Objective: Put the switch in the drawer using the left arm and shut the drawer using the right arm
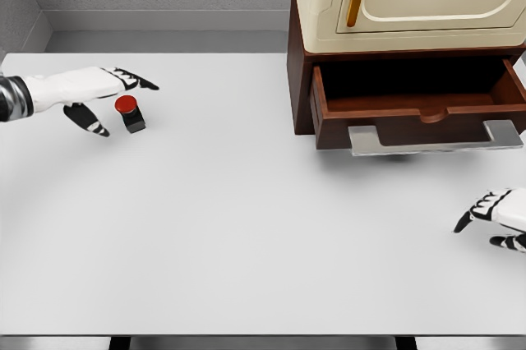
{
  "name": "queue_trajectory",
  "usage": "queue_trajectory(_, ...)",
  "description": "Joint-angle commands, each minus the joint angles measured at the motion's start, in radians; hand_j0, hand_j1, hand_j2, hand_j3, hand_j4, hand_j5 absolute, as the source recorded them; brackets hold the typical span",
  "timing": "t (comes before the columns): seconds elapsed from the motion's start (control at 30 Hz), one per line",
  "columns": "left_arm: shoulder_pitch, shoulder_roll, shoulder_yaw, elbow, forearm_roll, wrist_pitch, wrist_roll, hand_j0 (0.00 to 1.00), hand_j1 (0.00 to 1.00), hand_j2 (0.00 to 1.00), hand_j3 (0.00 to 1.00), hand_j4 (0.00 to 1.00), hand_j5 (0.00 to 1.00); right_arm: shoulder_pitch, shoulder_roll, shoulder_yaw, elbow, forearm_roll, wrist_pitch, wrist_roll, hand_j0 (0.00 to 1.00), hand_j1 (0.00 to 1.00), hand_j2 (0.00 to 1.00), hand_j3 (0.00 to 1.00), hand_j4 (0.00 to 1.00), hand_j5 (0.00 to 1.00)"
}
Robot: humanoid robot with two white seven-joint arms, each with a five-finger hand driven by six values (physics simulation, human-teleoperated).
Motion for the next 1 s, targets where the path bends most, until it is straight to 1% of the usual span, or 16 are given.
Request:
queue_trajectory(0.0,0.0,-0.004,0.0,0.008,-0.005,0.003,0.0,0.96,0.96,0.96,0.96,0.96,0.96,0.002,0.01,-0.085,0.0,-0.04,0.003,0.0,0.59,0.59,0.59,0.59,0.59,0.59)
queue_trajectory(0.07,-0.006,0.0,0.002,0.009,-0.005,0.003,0.0,0.87,0.87,0.87,0.87,0.87,0.87,0.005,0.01,-0.096,0.0,-0.066,0.003,0.0,0.59,0.59,0.59,0.59,0.59,0.59)
queue_trajectory(0.13,-0.006,-0.002,0.002,0.011,-0.015,0.003,0.0,0.86,0.86,0.86,0.86,0.86,0.86,0.006,0.01,-0.105,-0.002,-0.067,0.003,0.0,0.59,0.59,0.59,0.59,0.59,0.59)
queue_trajectory(0.17,-0.006,-0.004,0.002,0.012,-0.019,0.003,0.0,0.86,0.86,0.86,0.86,0.86,0.86,0.012,0.012,-0.125,-0.002,-0.086,0.003,0.0,0.59,0.59,0.59,0.59,0.59,0.59)
queue_trajectory(0.2,-0.012,-0.007,0.002,0.028,-0.027,0.003,0.0,0.86,0.86,0.86,0.86,0.86,0.86,0.038,0.018,-0.157,-0.002,-0.109,0.003,0.0,0.59,0.59,0.59,0.59,0.59,0.59)
queue_trajectory(0.23,-0.031,-0.033,0.0,0.057,-0.059,0.003,0.0,0.86,0.86,0.86,0.86,0.86,0.86,0.046,0.019,-0.171,-0.002,-0.112,0.003,0.0,0.59,0.59,0.59,0.59,0.59,0.59)
queue_trajectory(0.27,-0.049,-0.074,0.0,0.106,-0.096,0.003,0.0,0.86,0.86,0.86,0.86,0.86,0.86,0.048,0.019,-0.173,-0.002,-0.113,0.003,0.0,0.59,0.59,0.59,0.59,0.59,0.59)
queue_trajectory(0.3,-0.051,-0.082,0.0,0.112,-0.104,0.003,0.0,0.86,0.86,0.86,0.86,0.86,0.86,0.048,0.019,-0.173,-0.002,-0.127,0.003,0.0,0.6,0.6,0.6,0.6,0.6,0.6)
queue_trajectory(0.47,-0.049,-0.079,-0.016,0.106,-0.104,0.003,0.0,0.86,0.86,0.86,0.86,0.86,0.86,0.048,0.018,-0.18,-0.005,-0.15,0.003,0.0,0.6,0.6,0.6,0.6,0.6,0.6)
queue_trajectory(0.53,-0.049,-0.073,-0.016,0.104,-0.102,0.003,0.0,0.76,0.76,0.76,0.76,0.76,0.76,0.046,0.018,-0.188,-0.005,-0.153,0.003,0.0,0.6,0.6,0.6,0.6,0.6,0.6)
queue_trajectory(0.57,-0.049,-0.071,-0.016,0.104,-0.102,0.003,0.0,0.75,0.75,0.75,0.75,0.75,0.75,0.046,0.018,-0.188,-0.005,-0.153,0.003,0.0,0.6,0.6,0.6,0.6,0.6,0.6)
queue_trajectory(0.67,-0.051,-0.068,-0.015,0.104,-0.102,0.003,0.0,0.74,0.74,0.74,0.74,0.74,0.74,0.046,0.012,-0.189,-0.005,-0.158,0.003,0.0,0.6,0.6,0.6,0.6,0.6,0.6)
queue_trajectory(0.73,-0.051,-0.068,-0.015,0.104,-0.102,0.003,0.0,0.74,0.74,0.74,0.74,0.74,0.74,0.046,0.008,-0.194,-0.005,-0.186,0.003,0.0,0.6,0.6,0.6,0.6,0.6,0.6)
queue_trajectory(0.97,-0.049,-0.066,-0.016,0.106,-0.104,0.003,0.0,0.74,0.74,0.74,0.74,0.74,0.74,0.045,0.004,-0.194,-0.005,-0.189,0.003,0.0,0.6,0.6,0.6,0.6,0.6,0.6)
